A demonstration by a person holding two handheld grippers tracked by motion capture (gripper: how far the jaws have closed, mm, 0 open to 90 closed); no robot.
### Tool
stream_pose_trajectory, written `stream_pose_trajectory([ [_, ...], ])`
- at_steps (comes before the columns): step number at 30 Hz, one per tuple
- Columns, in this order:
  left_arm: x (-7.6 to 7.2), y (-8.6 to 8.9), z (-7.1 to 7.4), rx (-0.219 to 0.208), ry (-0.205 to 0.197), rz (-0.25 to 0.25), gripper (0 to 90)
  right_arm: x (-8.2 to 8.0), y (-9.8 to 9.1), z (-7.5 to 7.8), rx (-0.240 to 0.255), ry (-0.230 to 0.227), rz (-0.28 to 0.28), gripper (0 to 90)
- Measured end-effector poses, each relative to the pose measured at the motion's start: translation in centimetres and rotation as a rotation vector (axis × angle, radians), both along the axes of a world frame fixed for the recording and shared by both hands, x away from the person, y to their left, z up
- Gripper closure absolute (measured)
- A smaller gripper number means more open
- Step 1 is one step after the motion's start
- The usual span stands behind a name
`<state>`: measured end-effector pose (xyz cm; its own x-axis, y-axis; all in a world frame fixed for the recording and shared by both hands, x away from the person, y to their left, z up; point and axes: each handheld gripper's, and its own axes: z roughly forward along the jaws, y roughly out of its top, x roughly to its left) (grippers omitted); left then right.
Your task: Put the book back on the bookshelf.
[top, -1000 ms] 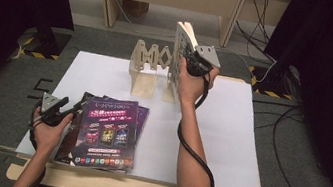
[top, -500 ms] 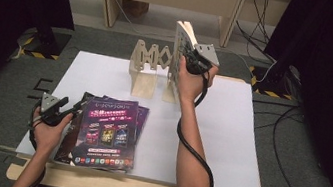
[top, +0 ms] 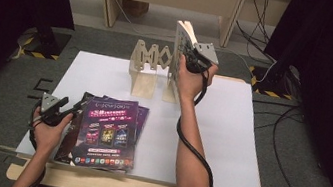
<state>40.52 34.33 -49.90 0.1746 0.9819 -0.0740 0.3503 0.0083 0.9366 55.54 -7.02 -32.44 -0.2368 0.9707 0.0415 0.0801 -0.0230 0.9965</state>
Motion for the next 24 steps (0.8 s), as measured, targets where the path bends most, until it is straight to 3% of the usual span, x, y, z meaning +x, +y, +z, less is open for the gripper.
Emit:
stream_pose_trajectory([
  [24, -0.01, 0.03, 0.01, -0.002, 0.001, 0.0, 42.7, 0.54, 0.13, -0.68, -0.009, -0.01, -0.011, 74.6],
])
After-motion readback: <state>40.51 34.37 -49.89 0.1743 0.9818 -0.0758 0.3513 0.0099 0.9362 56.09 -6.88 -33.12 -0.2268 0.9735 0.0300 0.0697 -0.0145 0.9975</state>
